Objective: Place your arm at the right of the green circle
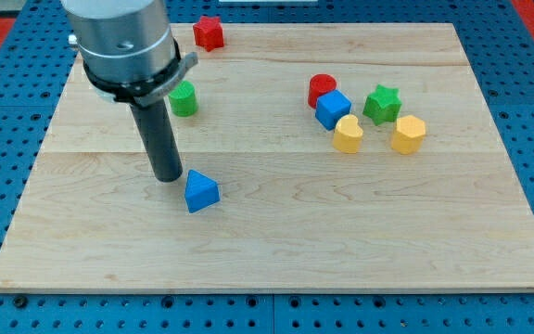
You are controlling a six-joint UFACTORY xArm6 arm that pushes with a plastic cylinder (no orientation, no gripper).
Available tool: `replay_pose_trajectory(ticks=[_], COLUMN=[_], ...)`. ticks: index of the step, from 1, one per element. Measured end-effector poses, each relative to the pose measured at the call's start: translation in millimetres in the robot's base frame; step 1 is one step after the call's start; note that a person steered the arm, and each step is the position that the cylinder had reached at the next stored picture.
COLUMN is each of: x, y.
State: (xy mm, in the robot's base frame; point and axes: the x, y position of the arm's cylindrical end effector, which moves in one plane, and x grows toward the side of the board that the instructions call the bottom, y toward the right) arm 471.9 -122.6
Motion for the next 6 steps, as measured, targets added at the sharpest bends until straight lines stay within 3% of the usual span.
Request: replay_pose_trajectory(ticks=[2,4,6], x=[41.7,16.7,-52.7], y=[72.0,94.4,94.7])
